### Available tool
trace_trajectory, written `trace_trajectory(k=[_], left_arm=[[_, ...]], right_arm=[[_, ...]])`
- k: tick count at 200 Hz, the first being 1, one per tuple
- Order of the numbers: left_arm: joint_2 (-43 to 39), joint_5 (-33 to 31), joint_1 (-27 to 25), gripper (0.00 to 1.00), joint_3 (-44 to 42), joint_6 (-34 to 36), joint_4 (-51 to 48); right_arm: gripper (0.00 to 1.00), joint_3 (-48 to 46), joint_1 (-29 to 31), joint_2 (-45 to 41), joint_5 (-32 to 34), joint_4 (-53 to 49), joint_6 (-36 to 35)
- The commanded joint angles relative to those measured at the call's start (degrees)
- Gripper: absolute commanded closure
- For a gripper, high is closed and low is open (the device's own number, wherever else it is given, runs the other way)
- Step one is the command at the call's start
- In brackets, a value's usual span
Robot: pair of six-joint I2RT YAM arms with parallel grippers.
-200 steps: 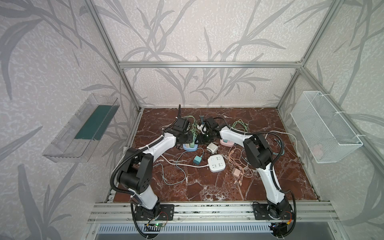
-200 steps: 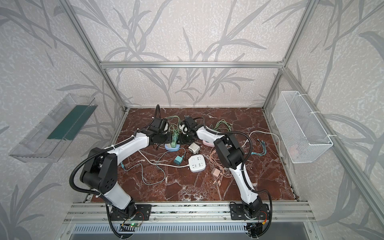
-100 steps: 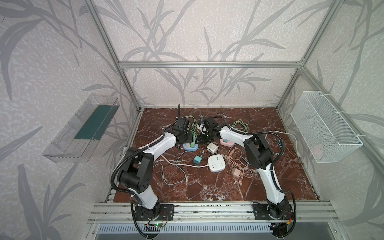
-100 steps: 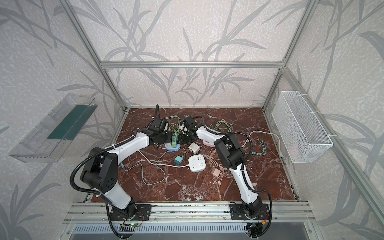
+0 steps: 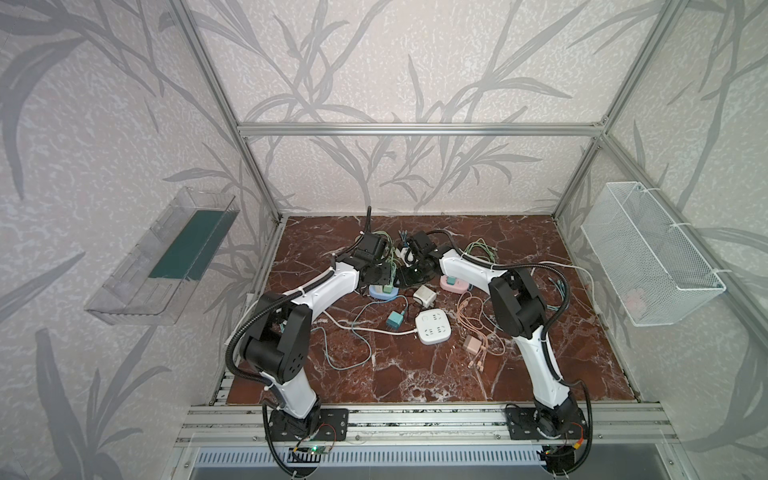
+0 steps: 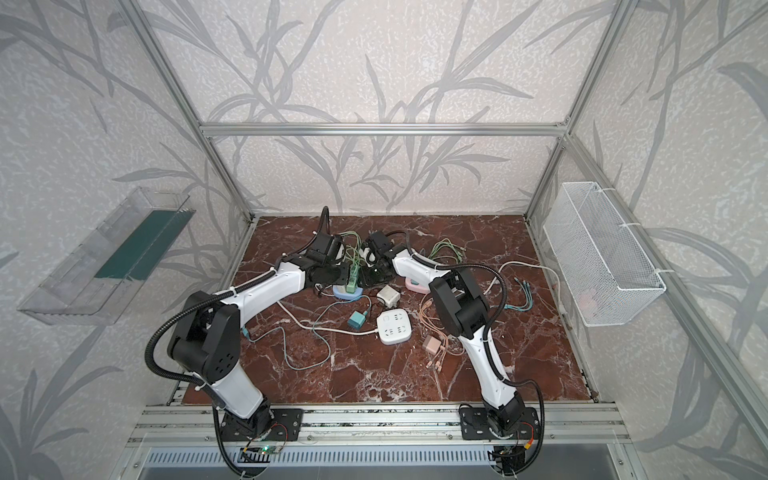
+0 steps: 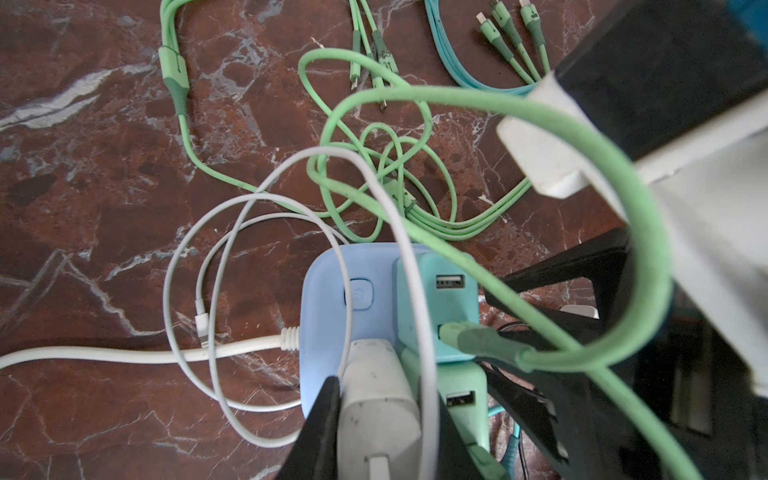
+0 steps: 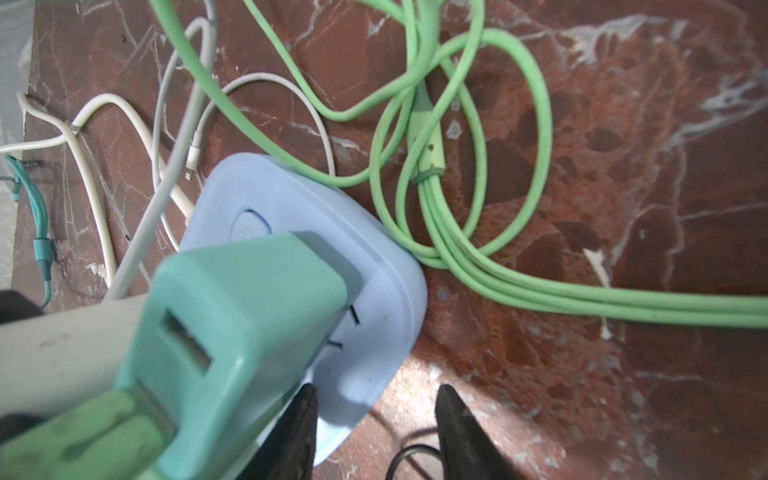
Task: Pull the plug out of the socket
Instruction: 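Pull the white charger out with the left gripper while the right braces the strip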
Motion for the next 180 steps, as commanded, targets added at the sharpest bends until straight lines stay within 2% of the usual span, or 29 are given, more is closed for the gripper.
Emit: trace_trajectory(k=[1, 29, 53, 78, 104, 135, 180], left_arm=[[-0.54, 1.65, -0.53, 0.92, 2.75, 0.86, 2.84], [-0.48, 2.01, -0.8, 0.92, 2.91, 0.38, 3.44], [0.2, 5.09, -0.79, 0.92, 3.34, -0.46, 4.48], [2.83, 7.66, -0.91, 0.92, 4.18, -2.67, 3.86], [4.43, 6.84, -1.34, 0.93, 5.42, -3.37, 0.74], [5.06, 4.96, -1.68, 0.93, 5.98, -3.14, -0.45], [7.85, 6.07, -2.43, 0.94, 7.95, -3.64, -2.29]], right_arm=[[0.53, -1.18, 0.32, 3.31, 3.97, -7.81, -1.5], [0.53, -0.91, 0.32, 3.46, 3.71, -8.28, -1.85], [0.48, -2.54, 0.24, 2.51, 0.78, -4.82, -1.05], [0.44, -5.37, -0.62, 1.37, -4.99, 1.83, 3.41], [0.44, -9.05, -1.63, -0.5, -8.82, 9.04, 7.81], [0.44, -9.04, -1.81, -0.9, -9.59, 10.02, 8.27], [0.45, -8.73, -1.78, -0.59, -9.41, 9.84, 9.4]])
